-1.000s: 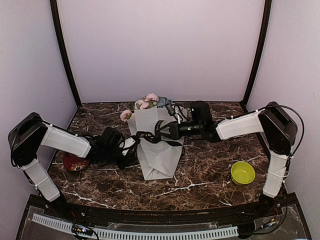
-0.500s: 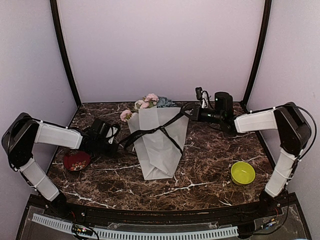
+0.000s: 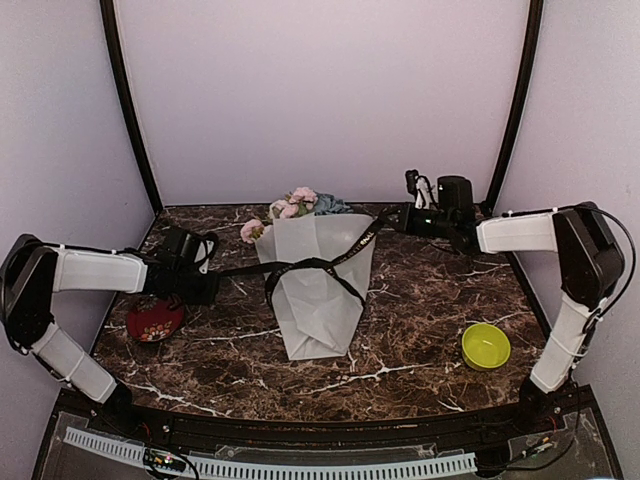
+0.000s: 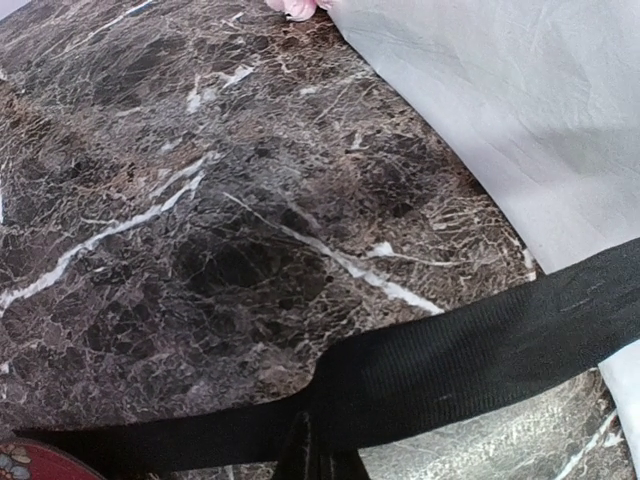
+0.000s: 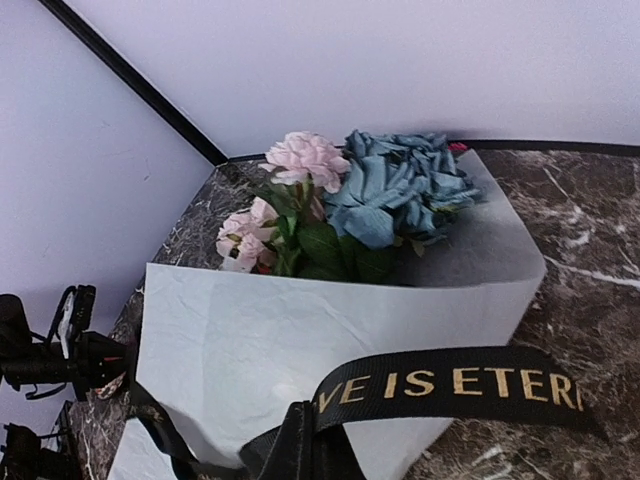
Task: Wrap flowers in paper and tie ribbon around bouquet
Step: Tie the ribbon around the folded bouquet.
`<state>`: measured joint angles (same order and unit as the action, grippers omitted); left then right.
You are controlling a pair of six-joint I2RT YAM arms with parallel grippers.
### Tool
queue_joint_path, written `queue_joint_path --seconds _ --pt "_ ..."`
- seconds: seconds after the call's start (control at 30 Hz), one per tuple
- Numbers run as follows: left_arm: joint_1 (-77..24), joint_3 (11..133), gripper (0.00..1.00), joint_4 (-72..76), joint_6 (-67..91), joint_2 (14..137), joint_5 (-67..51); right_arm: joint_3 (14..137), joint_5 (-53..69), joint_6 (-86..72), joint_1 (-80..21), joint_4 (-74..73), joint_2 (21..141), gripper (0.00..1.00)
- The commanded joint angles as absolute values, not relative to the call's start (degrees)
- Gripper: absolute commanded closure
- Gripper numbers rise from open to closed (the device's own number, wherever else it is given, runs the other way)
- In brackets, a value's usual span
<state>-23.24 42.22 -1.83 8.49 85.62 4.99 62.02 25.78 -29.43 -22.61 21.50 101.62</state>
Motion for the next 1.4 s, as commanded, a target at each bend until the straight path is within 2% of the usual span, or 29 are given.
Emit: queue_joint_path --seconds 0.0,0.43,0.87,1.37 --pt "-23.42 44.04 1.00 0.49 6.69 82.79 1.45 72.27 25.13 -20.78 -29.04 14.73 103.25 1.00" --pt "-32.68 47.33 1.00 10.33 -3.58 73.16 3.83 89.52 25.85 -13.79 -36.83 9.34 105.63 1.00" --pt "-32.64 48.19 1.00 7.88 -3.93 77.17 5.44 100.85 29.44 -11.58 -41.00 8.91 102.28 1.00" --pt "-32.67 47.99 1.00 7.21 -4.96 77.43 6.11 103.09 29.05 -11.14 -41.04 7.54 105.23 1.00"
